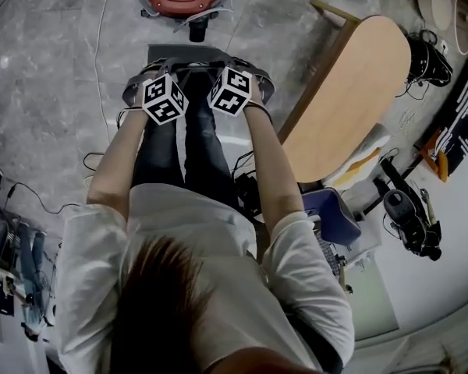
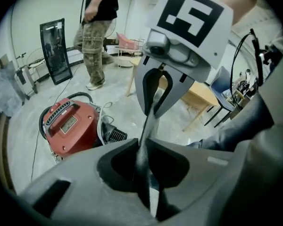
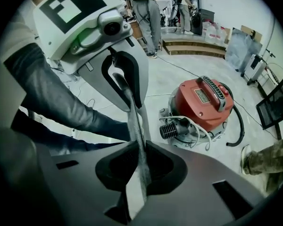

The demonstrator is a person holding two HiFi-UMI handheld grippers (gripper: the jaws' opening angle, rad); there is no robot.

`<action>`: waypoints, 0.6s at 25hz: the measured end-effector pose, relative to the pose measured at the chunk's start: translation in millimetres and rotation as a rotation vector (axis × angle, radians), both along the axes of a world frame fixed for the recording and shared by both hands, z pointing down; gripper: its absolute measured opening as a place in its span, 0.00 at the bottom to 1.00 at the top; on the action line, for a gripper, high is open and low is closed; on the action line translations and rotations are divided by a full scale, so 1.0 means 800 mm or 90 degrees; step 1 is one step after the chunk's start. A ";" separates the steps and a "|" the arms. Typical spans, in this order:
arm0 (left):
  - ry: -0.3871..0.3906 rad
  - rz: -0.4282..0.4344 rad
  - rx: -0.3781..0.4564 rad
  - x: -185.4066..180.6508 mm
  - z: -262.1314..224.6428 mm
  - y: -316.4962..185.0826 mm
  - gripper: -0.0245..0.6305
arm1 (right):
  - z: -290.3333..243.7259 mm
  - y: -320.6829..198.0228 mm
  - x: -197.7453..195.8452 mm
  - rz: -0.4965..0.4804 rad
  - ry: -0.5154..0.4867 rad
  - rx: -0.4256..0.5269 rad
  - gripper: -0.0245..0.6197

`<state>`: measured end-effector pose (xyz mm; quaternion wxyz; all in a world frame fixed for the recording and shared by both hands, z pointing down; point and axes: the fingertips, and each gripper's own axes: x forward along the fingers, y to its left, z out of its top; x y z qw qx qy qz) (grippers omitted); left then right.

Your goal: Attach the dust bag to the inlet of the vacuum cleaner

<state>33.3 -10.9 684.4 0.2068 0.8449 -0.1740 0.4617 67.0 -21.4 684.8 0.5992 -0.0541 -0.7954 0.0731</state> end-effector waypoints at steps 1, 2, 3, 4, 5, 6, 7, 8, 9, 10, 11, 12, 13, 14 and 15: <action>-0.003 0.000 0.000 0.001 0.014 -0.002 0.11 | 0.014 -0.001 0.001 -0.003 0.002 0.004 0.10; -0.005 -0.001 0.000 0.002 0.028 -0.003 0.11 | 0.029 -0.003 0.002 -0.006 0.004 0.009 0.10; -0.006 -0.003 -0.001 0.004 0.042 -0.006 0.10 | 0.043 -0.005 0.004 -0.010 0.005 0.014 0.10; -0.007 -0.005 -0.002 0.006 0.056 -0.009 0.11 | 0.057 -0.009 0.006 -0.014 0.006 0.021 0.09; -0.009 -0.006 -0.002 0.007 0.069 -0.012 0.11 | 0.070 -0.013 0.008 -0.018 0.006 0.027 0.09; -0.013 -0.007 0.000 0.009 0.082 -0.015 0.11 | 0.083 -0.016 0.009 -0.021 0.006 0.032 0.09; -0.018 -0.008 0.003 0.010 0.093 -0.018 0.10 | 0.094 -0.019 0.010 -0.022 0.006 0.038 0.09; -0.024 -0.010 0.008 0.010 0.103 -0.020 0.10 | 0.104 -0.021 0.011 -0.022 0.006 0.045 0.09; -0.030 -0.013 0.013 0.009 0.111 -0.022 0.10 | 0.113 -0.023 0.010 -0.021 0.006 0.053 0.09; -0.036 -0.015 0.019 0.008 0.119 -0.023 0.10 | 0.121 -0.024 0.009 -0.020 0.006 0.062 0.09; -0.042 -0.017 0.025 0.007 0.126 -0.024 0.10 | 0.128 -0.025 0.008 -0.019 0.005 0.072 0.09; -0.047 -0.018 0.033 0.006 0.133 -0.025 0.10 | 0.135 -0.026 0.007 -0.017 0.003 0.082 0.09; -0.053 -0.018 0.043 0.005 0.140 -0.026 0.11 | 0.143 -0.027 0.007 -0.015 0.001 0.092 0.09; -0.060 -0.017 0.055 0.005 0.146 -0.028 0.10 | 0.149 -0.029 0.007 -0.014 -0.002 0.103 0.09; -0.067 -0.013 0.067 0.005 0.151 -0.031 0.11 | 0.154 -0.031 0.008 -0.014 -0.005 0.114 0.09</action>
